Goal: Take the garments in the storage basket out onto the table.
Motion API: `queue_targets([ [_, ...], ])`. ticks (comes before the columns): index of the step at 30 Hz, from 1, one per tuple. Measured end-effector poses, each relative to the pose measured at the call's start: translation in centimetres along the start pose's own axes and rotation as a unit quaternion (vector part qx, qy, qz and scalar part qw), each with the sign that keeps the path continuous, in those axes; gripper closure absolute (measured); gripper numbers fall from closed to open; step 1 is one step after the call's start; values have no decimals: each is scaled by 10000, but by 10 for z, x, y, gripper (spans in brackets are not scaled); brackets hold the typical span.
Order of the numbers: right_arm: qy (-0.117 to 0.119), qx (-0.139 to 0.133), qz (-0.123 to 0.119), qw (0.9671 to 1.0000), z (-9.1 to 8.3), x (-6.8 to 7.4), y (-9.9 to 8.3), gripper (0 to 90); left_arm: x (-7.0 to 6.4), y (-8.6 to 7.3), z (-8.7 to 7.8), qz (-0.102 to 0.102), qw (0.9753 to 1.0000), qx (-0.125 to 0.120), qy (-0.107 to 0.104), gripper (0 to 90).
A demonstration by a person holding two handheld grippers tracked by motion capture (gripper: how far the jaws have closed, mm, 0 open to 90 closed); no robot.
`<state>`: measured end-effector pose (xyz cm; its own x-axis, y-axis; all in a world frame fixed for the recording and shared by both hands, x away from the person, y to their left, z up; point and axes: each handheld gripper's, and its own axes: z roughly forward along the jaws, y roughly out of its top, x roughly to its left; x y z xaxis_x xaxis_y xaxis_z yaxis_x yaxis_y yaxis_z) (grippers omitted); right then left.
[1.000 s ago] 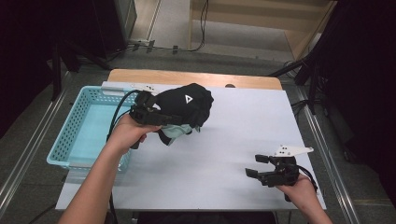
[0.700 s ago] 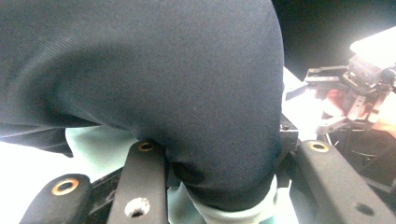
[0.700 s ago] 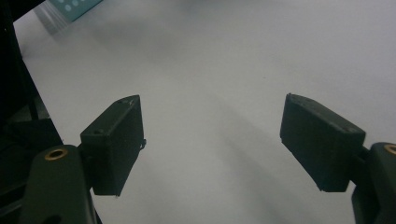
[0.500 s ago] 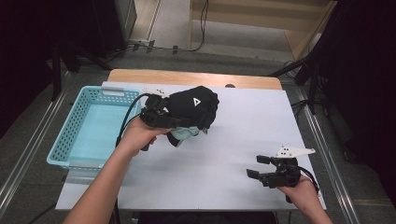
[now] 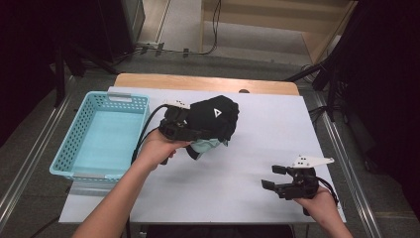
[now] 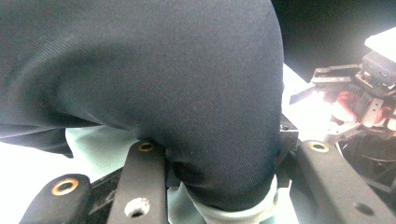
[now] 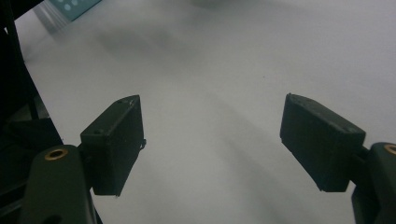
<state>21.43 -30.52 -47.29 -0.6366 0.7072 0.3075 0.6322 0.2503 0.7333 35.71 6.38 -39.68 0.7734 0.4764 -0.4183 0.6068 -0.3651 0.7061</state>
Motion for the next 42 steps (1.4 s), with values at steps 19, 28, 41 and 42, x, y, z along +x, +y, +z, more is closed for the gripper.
queue_targets([
  [19, -27, 23, -25, 10000, 0, 0, 0, 201, -20, -16, 38, 98, 9998, -25, 194, 606],
  [28, -34, 22, -47, 10000, 0, 0, 0, 201, -22, -25, 56, 98, 9997, 53, 199, 601],
  [41, -75, -19, -78, 9999, -1, 1, 1, 204, -25, -38, 84, 159, 9993, 260, 238, 583],
  [42, -84, -31, -75, 9999, -1, 1, 1, 204, -25, -40, 86, 141, 9994, 236, 218, 582],
])
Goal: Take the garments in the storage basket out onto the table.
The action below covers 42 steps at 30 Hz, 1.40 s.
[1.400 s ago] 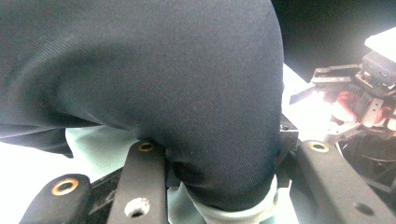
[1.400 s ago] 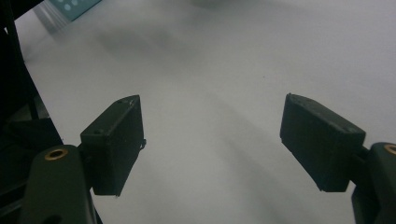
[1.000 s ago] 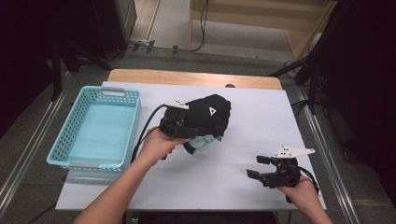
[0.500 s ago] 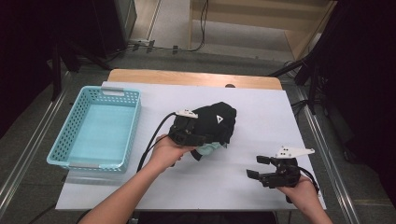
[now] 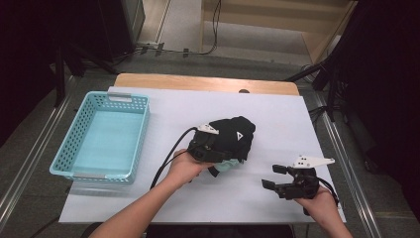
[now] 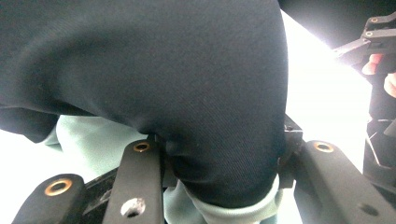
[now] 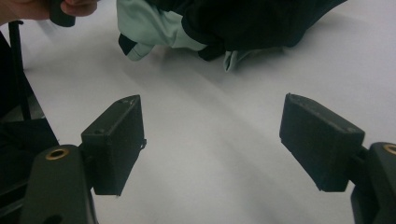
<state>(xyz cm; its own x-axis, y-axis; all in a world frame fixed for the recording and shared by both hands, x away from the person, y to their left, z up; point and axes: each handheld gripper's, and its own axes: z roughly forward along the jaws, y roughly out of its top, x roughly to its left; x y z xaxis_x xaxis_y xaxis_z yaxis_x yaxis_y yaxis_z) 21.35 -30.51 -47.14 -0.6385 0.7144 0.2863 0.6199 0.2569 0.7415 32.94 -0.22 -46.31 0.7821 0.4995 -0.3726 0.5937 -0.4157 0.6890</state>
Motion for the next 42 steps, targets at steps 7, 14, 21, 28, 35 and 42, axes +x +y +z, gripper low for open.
queue_targets([
  [7, -18, 20, -7, 10000, 1, 1, 0, 204, -3, -6, 9, -3, 9999, 91, -62, 562],
  [14, -27, 36, 5, 10000, 2, 0, 0, 204, 4, -7, 12, -57, 9997, 215, -127, 428],
  [21, -35, 48, -4, 10000, 2, 0, 0, 204, 6, -4, 6, -105, 9995, 259, -172, 335],
  [28, -53, 52, 84, 9999, 3, -3, 3, 204, 9, -3, -7, -30, 9992, 307, -271, 287],
  [35, -77, 59, 140, 9999, 8, -8, 7, 202, 12, -4, -23, 36, 9995, 252, -165, 287],
  [42, -287, 96, -51, 9995, 12, -7, 6, 170, 17, -5, -40, -49, 10000, -29, -45, 289],
])
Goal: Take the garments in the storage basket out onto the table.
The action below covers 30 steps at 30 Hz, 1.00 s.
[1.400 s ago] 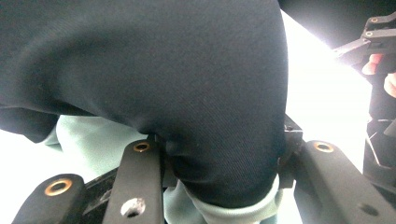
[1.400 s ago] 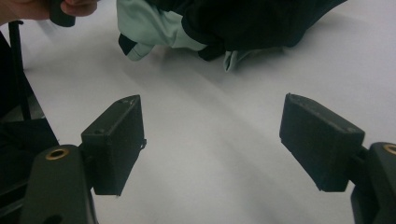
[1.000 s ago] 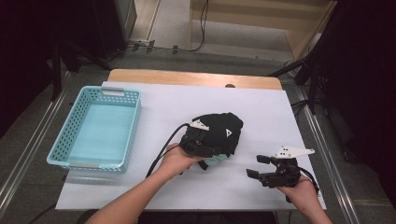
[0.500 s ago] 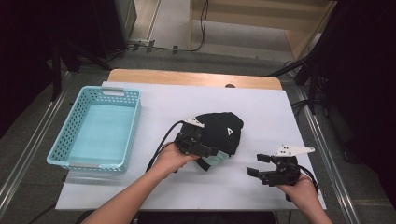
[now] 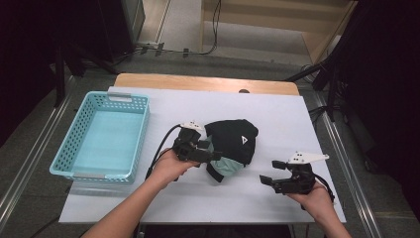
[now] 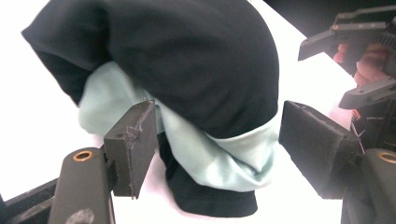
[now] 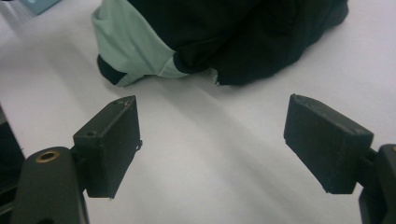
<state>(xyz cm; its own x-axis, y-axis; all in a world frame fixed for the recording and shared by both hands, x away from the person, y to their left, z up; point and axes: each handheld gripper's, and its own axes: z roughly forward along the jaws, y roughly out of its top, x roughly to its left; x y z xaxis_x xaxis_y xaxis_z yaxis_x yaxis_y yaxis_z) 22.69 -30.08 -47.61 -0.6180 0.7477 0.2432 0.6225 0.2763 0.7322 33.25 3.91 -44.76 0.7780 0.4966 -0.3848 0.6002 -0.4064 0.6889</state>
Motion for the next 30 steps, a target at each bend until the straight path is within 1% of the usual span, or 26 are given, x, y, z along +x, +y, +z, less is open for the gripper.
queue_targets([
  [1, -46, 11, 35, 10000, 1, 0, 0, 170, 1, -1, -2, 3, 10000, -16, 28, 289],
  [2, -34, 17, 50, 10000, 1, 0, 1, 168, 2, -1, -3, -15, 10000, -35, 56, 289],
  [6, 30, 10, 31, 10000, 3, 1, 3, 167, 6, -4, -6, 11, 9998, 35, 195, 289],
  [7, 54, 25, 73, 10000, 4, 2, 5, 171, 8, -5, -7, 17, 9997, 65, 229, 289],
  [8, 86, 24, 78, 9999, 5, 1, 6, 183, 9, -6, -7, -23, 9997, 58, 235, 288],
  [10, 164, 70, 169, 9997, 7, 1, 7, 199, 12, -7, -10, -83, 9997, 34, 245, 287],
  [12, 157, 69, 138, 9998, 9, 1, 9, 201, 14, -8, -12, -109, 9996, -3, 253, 288],
  [18, 142, -11, 99, 9999, 12, 2, 15, 209, 15, -14, -16, -42, 9990, 6, 434, 289],
  [23, 153, -84, 62, 9998, 14, 2, 20, 211, 16, -18, -20, -35, 9986, 7, 531, 288],
  [27, 135, -136, 109, 9998, 16, 0, 24, 219, 18, -21, -23, -74, 9985, -30, 550, 288],
  [29, 155, -135, 142, 9997, 17, 1, 26, 223, 18, -22, -24, -85, 9985, -17, 540, 288],
  [30, 165, -145, 119, 9997, 18, 1, 26, 223, 18, -22, -24, -111, 9986, -18, 513, 288],
])
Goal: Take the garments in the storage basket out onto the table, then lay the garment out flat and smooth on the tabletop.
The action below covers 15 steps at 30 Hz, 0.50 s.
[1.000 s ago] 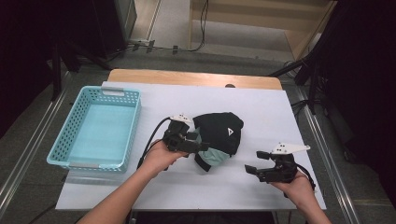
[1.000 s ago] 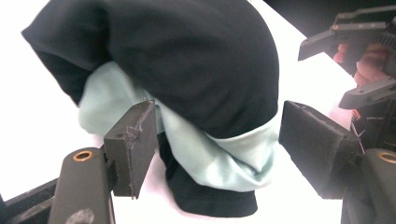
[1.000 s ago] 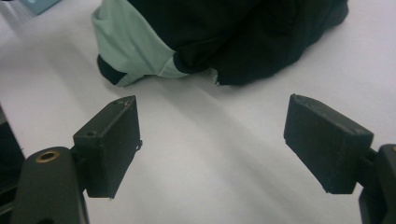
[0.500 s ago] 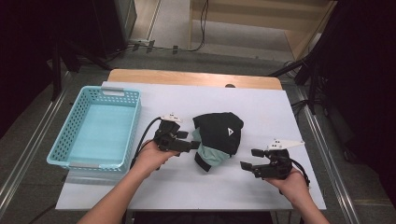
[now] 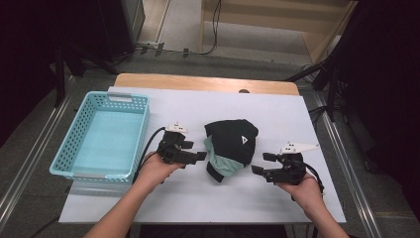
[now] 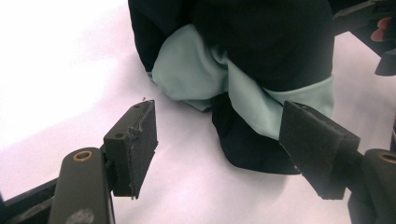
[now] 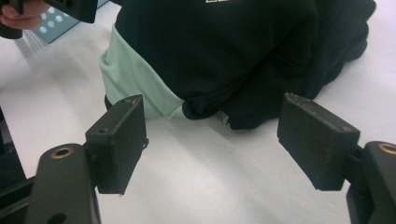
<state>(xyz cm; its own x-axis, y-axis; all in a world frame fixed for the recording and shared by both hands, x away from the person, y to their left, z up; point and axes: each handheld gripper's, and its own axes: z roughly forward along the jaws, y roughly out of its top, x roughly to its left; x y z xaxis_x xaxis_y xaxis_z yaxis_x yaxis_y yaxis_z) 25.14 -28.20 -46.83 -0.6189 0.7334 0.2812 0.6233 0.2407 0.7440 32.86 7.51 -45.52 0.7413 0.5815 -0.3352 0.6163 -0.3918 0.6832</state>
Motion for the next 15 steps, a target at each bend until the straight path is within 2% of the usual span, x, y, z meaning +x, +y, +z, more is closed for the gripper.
queue_targets([
  [1, 3, 14, 19, 10000, 1, 1, 1, 223, 0, -1, 0, -25, 10000, -14, -41, 288],
  [9, 48, 75, -80, 9999, 11, 4, 5, 234, -2, -5, 0, 31, 10000, 18, 44, 288],
  [15, 60, 105, -100, 9999, 18, 6, 9, 240, -4, -7, -2, 198, 9997, -72, 111, 325],
])
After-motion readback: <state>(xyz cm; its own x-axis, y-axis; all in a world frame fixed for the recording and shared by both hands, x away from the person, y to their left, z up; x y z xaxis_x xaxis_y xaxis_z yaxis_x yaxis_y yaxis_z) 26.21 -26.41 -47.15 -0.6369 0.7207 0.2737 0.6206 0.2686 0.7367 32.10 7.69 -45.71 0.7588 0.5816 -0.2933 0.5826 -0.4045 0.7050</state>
